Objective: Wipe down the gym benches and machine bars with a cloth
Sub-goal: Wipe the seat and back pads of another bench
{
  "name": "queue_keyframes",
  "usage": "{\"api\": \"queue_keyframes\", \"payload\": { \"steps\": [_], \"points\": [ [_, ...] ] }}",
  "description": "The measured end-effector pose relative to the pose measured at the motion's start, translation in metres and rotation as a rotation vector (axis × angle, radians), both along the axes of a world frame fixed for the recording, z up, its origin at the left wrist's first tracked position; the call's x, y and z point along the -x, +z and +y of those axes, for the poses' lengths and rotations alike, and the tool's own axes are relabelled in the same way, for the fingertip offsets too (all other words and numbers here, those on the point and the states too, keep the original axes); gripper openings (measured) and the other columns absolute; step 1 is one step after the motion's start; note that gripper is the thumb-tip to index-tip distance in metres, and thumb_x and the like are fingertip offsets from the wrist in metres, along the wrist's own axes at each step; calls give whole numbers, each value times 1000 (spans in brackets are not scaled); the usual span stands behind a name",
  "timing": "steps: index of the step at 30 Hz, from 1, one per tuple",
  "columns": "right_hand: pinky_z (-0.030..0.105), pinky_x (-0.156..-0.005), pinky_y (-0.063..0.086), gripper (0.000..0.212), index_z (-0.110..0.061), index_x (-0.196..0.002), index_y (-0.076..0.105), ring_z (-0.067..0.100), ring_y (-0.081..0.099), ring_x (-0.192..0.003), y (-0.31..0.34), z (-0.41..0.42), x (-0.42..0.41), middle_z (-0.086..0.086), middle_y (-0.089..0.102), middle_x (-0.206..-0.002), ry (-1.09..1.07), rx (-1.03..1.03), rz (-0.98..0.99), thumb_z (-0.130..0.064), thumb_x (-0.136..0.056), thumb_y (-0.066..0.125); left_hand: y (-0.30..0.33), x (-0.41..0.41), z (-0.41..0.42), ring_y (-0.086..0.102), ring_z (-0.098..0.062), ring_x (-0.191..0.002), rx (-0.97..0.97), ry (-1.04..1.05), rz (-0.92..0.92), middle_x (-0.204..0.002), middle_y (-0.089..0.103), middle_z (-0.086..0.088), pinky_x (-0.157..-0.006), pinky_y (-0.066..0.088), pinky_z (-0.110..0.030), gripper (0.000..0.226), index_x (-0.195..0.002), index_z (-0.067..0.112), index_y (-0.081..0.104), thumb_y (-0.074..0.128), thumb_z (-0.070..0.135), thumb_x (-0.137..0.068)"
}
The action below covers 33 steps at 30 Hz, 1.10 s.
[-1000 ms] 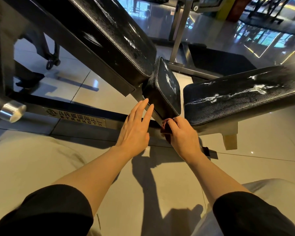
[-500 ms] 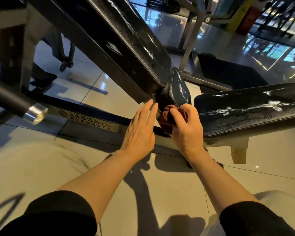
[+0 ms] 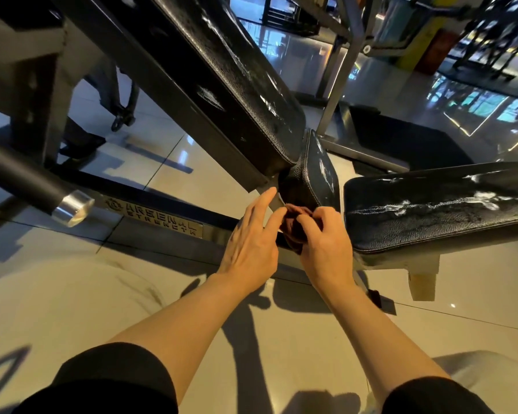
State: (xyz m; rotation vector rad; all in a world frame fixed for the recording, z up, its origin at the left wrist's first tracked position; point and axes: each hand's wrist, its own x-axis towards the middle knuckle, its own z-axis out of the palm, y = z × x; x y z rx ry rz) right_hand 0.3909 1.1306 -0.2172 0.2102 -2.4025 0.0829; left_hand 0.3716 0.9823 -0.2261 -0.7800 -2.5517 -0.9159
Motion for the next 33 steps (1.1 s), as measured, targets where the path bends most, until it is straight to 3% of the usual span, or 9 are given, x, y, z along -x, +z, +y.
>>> {"api": "queue_keyframes", "payload": {
  "steps": [4, 8, 13, 15, 17, 20, 23, 27, 33],
  "points": [
    [31, -66, 50, 36, 0, -112, 64, 28, 51, -92, 30, -15, 14, 18, 55, -104, 55, 111, 188, -9, -78, 72, 6, 0, 3, 21, -21, -143, -79, 15, -16, -157, 14, -5, -107, 42, -38, 84, -150, 9, 20, 62, -4, -78],
    [25, -72, 36, 39, -3, -111, 64, 22, 43, -93, 44, -21, 34, 16, 58, -104, 2, 89, 126, -12, -76, 80, 10, 1, 5, 18, -19, -144, -113, 46, -46, -158, 8, -1, -110, 32, -30, 93, -153, 12, 6, 60, -6, -79],
    [33, -75, 49, 27, -11, -109, 64, 27, 49, -99, 20, 0, 16, 15, 57, -111, 54, -81, 69, -16, -83, 69, 2, 1, 7, 26, -24, -141, -106, 5, 19, -153, 22, -8, -104, 45, -40, 66, -141, 7, 36, 59, -4, -81],
    [44, -79, 55, 17, -27, -102, 61, 27, 58, -97, -3, 15, 3, 5, 58, -110, 48, 41, -13, -22, -87, 66, 0, 0, 7, 31, -27, -138, -68, -24, 54, -151, 30, -12, -96, 50, -40, 45, -124, 7, 53, 59, -4, -80],
    [40, -75, 57, 33, -21, -104, 64, 29, 59, -96, -14, 22, -10, 4, 48, -115, 8, 102, -31, -15, -76, 80, -1, 0, 9, 35, -29, -135, -52, -49, 74, -149, 34, -14, -92, 52, -40, 42, -118, 5, 57, 59, -7, -78],
    [36, -67, 57, 52, -4, -112, 61, 35, 57, -97, -4, 17, -10, 10, 37, -116, 41, 130, 69, 1, -65, 82, 0, -1, 14, 34, -29, -136, -70, -55, 54, -150, 32, -13, -96, 50, -42, 59, -134, 6, 45, 57, -6, -79],
    [36, -58, 55, 46, -5, -111, 58, 32, 54, -93, 7, 14, -3, 11, 41, -111, 16, 127, 97, 1, -69, 76, -1, -6, 18, 31, -26, -138, -34, -61, 59, -152, 27, -9, -102, 46, -43, 72, -146, 9, 31, 58, -4, -80],
    [33, -51, 49, 28, -3, -105, 65, 26, 47, -86, -18, 35, -15, 15, 55, -98, -33, 46, -7, -8, -77, 65, -10, -10, 23, 26, -23, -142, 111, -122, 59, -157, 22, -7, -110, 39, -43, 75, -148, 10, 31, 62, -2, -81],
    [27, -49, 40, 45, -5, -101, 67, 29, 56, -81, -31, 52, -32, 13, 57, -93, -192, 162, -108, 1, -60, 85, -19, -11, 32, 21, -28, -145, 186, -101, 53, -158, 18, -12, -109, 39, -47, 74, -143, 7, 39, 70, -2, -77]
  ]
}}
